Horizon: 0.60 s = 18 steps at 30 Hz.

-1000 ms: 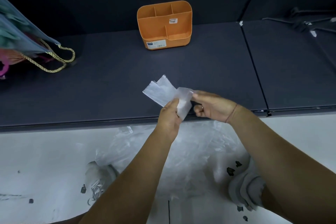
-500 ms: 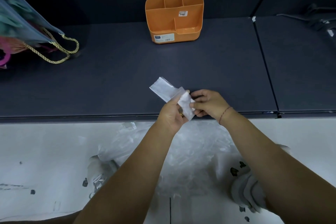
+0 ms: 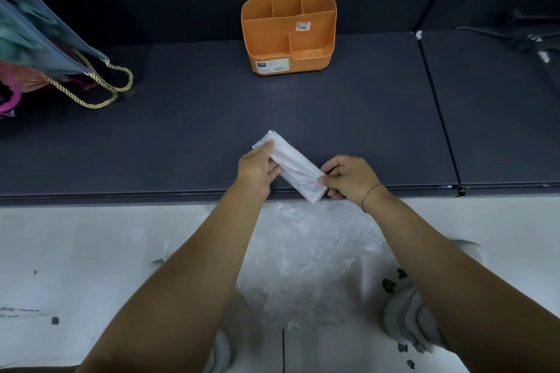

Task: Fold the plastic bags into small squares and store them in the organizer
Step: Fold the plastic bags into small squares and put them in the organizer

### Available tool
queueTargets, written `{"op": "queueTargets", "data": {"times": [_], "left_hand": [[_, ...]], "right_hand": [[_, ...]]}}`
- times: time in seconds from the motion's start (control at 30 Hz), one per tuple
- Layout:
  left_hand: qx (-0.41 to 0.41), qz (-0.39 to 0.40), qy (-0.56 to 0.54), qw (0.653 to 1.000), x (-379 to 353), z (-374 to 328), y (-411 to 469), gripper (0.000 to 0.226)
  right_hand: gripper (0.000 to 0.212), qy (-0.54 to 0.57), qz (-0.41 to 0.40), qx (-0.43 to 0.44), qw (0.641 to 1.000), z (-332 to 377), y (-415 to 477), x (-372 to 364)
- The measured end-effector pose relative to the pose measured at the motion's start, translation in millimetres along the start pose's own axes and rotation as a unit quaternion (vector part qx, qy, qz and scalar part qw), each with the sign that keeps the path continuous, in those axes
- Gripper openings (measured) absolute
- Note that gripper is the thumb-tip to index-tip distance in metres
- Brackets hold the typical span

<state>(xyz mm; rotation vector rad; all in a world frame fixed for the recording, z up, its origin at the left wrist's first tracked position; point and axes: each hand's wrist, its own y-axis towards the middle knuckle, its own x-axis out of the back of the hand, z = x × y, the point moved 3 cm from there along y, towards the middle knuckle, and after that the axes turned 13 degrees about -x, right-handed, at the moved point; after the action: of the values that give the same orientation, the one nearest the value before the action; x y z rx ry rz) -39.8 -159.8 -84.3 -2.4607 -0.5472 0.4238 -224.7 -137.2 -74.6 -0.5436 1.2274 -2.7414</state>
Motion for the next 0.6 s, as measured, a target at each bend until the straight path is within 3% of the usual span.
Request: {"op": "queueTargets", "data": {"times": [0.07,0.13,0.2,0.27,0.33,0.4,0.5,0.6], "left_hand": [[-0.039,-0.024,0.017,0.999,5,-12,7,0.023],[-0.148,-0.059,0.103,0.982,13,-22,11,0.022],[-0.323,-0.073,0.284,0.900,20,-30,2,0.022],[-0.468,-0.006,0.396,0.790,17,-21,-20,0.025],[-0.511,0.134,0.454,0.717,13,6,-40,0.036],[-0.488,0.257,0.498,0.669,15,36,-51,0.056],[-0.463,0.286,0.528,0.652,24,58,-48,0.071],[-0.497,0.207,0.511,0.670,24,56,-45,0.053]], "right_hand": [[0.013,-0.004,-0.004,-0.003,1.000,1,0,-1],[0.013,-0.006,-0.005,-0.009,1.000,1,1,-2],[0.014,-0.010,-0.005,-0.013,1.000,3,2,-1],[0.015,-0.010,-0.001,-0.019,1.000,4,3,-2],[0.015,-0.011,0.007,-0.027,1.000,6,4,0],[0.014,-0.011,0.027,-0.036,0.999,7,4,1],[0.010,0.024,0.089,-0.074,0.993,11,-1,3],[0.018,0.067,0.135,-0.109,0.983,14,-8,6]]}}
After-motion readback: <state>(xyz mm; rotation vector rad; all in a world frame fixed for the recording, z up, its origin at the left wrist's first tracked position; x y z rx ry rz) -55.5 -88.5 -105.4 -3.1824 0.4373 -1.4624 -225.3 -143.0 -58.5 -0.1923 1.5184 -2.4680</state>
